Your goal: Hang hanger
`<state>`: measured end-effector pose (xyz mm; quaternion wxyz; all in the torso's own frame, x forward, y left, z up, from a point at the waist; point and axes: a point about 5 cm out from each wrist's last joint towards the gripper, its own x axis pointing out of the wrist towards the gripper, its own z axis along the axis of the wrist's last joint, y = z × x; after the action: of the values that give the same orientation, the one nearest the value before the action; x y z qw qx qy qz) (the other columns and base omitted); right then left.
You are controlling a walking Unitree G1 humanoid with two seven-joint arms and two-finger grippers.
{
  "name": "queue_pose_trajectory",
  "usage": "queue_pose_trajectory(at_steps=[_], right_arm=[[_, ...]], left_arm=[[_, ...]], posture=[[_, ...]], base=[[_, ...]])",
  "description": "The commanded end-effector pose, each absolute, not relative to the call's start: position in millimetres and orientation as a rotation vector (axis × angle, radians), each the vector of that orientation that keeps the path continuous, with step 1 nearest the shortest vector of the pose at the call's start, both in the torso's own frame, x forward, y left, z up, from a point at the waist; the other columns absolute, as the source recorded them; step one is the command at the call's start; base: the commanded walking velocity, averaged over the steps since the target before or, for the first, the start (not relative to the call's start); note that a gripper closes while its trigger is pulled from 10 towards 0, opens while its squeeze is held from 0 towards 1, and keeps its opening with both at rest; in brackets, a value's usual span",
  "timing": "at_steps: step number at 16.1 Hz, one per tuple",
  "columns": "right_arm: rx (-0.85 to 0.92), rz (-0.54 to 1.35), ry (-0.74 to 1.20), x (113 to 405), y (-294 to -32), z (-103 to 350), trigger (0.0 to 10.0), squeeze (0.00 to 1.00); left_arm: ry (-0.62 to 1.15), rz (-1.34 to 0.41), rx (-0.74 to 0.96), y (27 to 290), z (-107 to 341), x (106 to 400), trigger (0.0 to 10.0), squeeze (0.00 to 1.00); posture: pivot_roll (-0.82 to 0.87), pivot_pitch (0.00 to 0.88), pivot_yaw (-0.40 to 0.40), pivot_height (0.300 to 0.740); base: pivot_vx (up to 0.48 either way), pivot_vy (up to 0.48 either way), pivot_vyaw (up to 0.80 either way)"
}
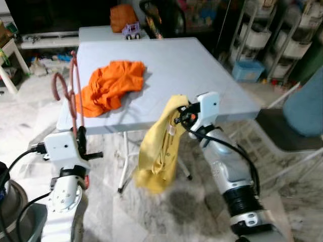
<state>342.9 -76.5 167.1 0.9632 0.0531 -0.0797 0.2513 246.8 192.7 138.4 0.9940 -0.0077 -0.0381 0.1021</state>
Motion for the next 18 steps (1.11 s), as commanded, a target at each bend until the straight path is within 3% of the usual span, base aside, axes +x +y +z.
queue_pose_trajectory(at_steps=[1, 14, 18], right_arm=[[0.113, 0.511, -0.243, 348, -73, 187, 10.0, 0.0], [0.058, 0.536, -0.298, 360, -72, 201, 10.0, 0.0], [0.057, 0.528, -0.309, 361, -67, 200, 10.0, 0.0]], left_arm=[[-0.106, 0.205, 0.007, 192, 146, 249, 10.0, 0.0], [-0.103, 0.216, -0.038, 172, 137, 253, 10.0, 0.0], [-0.121, 0.241, -0.013, 184, 143, 258, 10.0, 0.0]], posture=[[0.14, 0.0, -0.044, 0.74], [0.11, 0.0, -0.049, 0.74], [0.12, 0.0, -0.035, 0.74]], base=[[0.431, 0.0, 0.0], [0.439, 0.0, 0.0], [0.411, 0.189, 0.0]])
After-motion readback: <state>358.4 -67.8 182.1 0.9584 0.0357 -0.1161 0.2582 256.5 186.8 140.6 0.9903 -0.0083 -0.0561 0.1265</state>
